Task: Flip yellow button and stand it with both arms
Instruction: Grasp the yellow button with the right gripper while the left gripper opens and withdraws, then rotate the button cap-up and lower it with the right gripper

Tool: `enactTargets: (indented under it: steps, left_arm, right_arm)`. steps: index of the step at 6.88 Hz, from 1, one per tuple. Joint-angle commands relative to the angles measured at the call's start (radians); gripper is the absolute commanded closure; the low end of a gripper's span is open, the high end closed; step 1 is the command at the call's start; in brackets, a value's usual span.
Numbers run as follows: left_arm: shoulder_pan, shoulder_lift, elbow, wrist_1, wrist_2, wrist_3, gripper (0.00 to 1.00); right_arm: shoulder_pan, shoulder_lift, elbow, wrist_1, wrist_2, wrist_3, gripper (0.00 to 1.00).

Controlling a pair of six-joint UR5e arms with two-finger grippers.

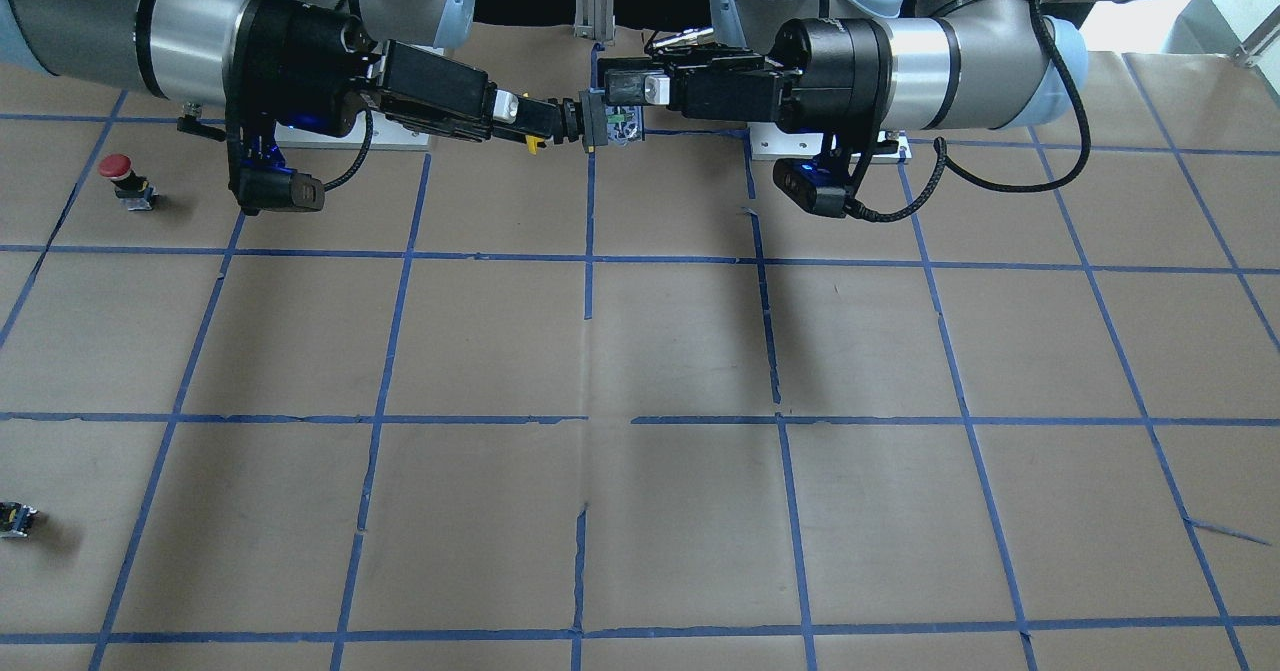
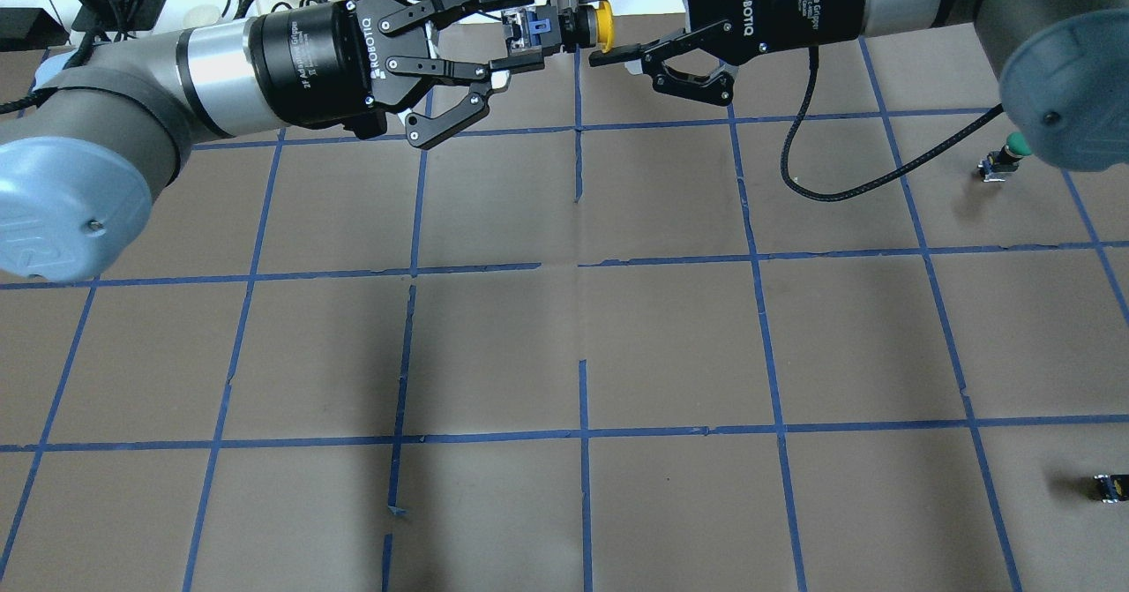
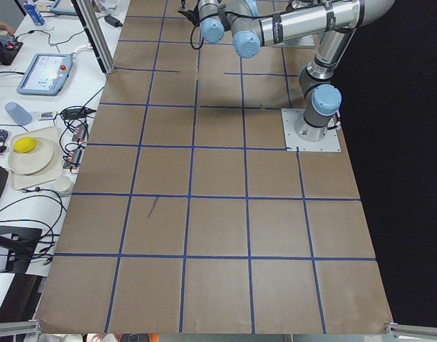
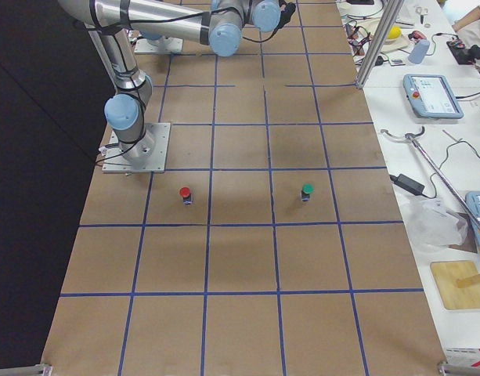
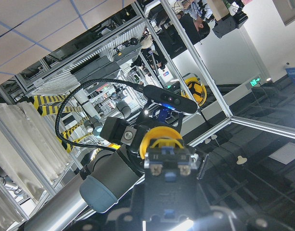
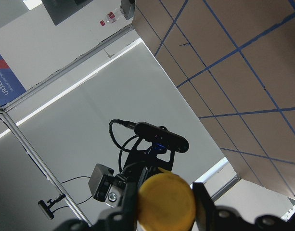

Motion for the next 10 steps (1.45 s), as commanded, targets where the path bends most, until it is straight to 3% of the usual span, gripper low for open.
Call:
enactTargets:
  steps: [1, 2, 3, 4, 5, 6, 8, 9, 10]
  left_arm:
    - [0.0, 0.005, 0.001, 0.004, 0.012, -0.041, 0.06]
    - [0.003, 0.005, 0.018, 0.006, 0.039, -0.04, 0.06]
    - [0.006, 0.007, 0.035, 0.051, 0.255, -0.029, 0.05]
    - [0.005, 0.013, 0.062, 0.099, 0.497, -0.038, 0.01]
    - [0.008, 0.019, 0.095, 0.105, 0.665, -0.032, 0.01]
    - [0.005, 0.019, 0.122, 0.102, 0.839, -0.008, 0.01]
    - [0.021, 0.015, 0.133, 0.099, 1.222, 0.337, 0.01]
    - [0.014, 0.015, 0.135, 0.102, 1.49, 0.564, 0.01]
    - [0.014, 0.036, 0.139, 0.104, 1.597, 0.732, 0.0]
  right_arm:
    - [-0.003, 0.005, -0.002, -0.039, -0.003, -0.003, 0.88]
    - [-0.015, 0.01, -0.002, -0.059, -0.011, -0.01, 0.88]
    - [-0.033, 0.012, -0.001, -0.123, -0.073, -0.039, 0.88]
    - [-0.061, 0.036, -0.001, -0.174, -0.192, -0.102, 0.88]
    - [-0.076, 0.048, 0.002, -0.176, -0.3, -0.229, 0.88]
    - [-0.075, 0.048, 0.007, -0.176, -0.494, -0.389, 0.88]
    - [-0.072, 0.045, 0.097, -0.181, -0.807, -0.728, 0.91]
    - [-0.078, 0.047, 0.134, -0.181, -0.932, -0.894, 0.92]
    - [-0.104, 0.053, 0.154, -0.196, -1.103, -1.122, 0.93]
